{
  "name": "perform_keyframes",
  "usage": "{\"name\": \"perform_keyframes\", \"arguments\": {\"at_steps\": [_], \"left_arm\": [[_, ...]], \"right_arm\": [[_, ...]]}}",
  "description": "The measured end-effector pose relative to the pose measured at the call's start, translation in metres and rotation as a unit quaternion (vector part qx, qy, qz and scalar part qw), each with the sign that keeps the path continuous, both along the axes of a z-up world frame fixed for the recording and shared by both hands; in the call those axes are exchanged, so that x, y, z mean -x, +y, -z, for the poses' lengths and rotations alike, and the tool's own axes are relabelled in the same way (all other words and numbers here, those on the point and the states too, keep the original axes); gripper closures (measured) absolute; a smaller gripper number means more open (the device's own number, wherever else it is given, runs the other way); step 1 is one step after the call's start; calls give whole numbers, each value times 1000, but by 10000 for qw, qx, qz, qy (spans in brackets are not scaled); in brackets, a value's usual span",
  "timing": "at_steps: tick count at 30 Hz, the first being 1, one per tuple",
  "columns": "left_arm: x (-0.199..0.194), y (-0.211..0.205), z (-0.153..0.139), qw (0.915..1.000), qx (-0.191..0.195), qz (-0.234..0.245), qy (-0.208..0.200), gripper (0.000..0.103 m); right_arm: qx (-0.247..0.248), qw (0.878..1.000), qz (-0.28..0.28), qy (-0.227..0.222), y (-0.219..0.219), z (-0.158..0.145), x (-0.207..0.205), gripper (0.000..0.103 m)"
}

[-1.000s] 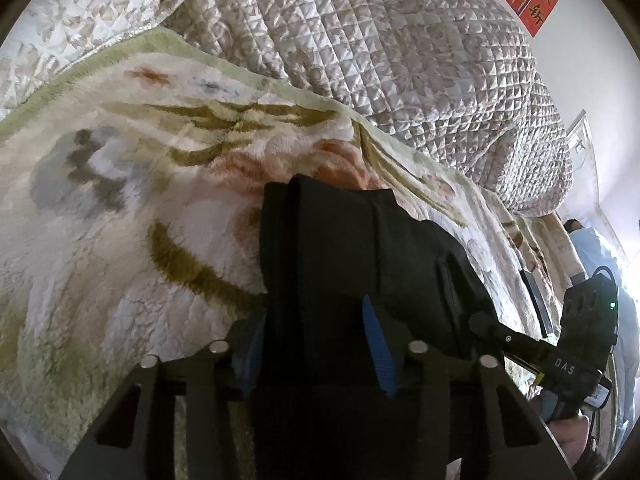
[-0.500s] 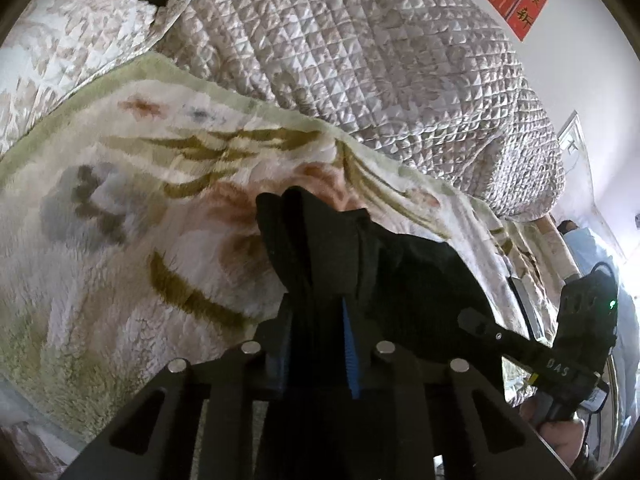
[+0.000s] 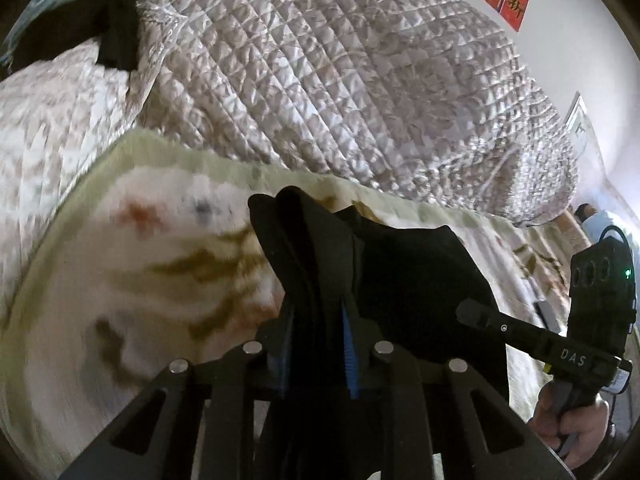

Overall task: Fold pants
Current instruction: 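Lower the folded pants onto the blanket and open both tools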

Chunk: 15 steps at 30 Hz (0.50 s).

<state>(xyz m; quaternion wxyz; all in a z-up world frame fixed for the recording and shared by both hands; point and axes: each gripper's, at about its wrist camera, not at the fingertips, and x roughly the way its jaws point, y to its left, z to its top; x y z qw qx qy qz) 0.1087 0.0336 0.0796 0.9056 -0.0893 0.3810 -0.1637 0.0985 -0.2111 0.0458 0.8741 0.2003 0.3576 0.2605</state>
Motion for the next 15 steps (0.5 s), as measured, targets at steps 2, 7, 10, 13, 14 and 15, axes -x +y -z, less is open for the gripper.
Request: {"name": "perform_keyframes", "arguments": {"at_steps": [2, 7, 10, 13, 14, 15], "left_arm": [[-17, 1, 2, 10000, -55, -46, -24, 81], [-59, 10, 27, 9997, -122, -177, 96, 79], [-72, 19, 52, 9968, -316, -519, 516, 73], [-64, 28, 48, 9961, -288, -703, 446, 73], [-59, 29, 43, 9957, -351, -774, 356, 73], [-52, 30, 37, 9955, -357, -839, 244, 73]], "right_arm": [[-12, 10000, -22, 27, 6, 3, -22, 86], [152, 9999, 11, 81, 14, 20, -58, 85], [387, 9989, 155, 210, 6, 34, -64, 81], [514, 9979, 372, 148, -6, 32, -57, 79], [600, 9972, 452, 59, -9, 28, -51, 79], [649, 9967, 495, 14, -10, 25, -48, 79]]}}
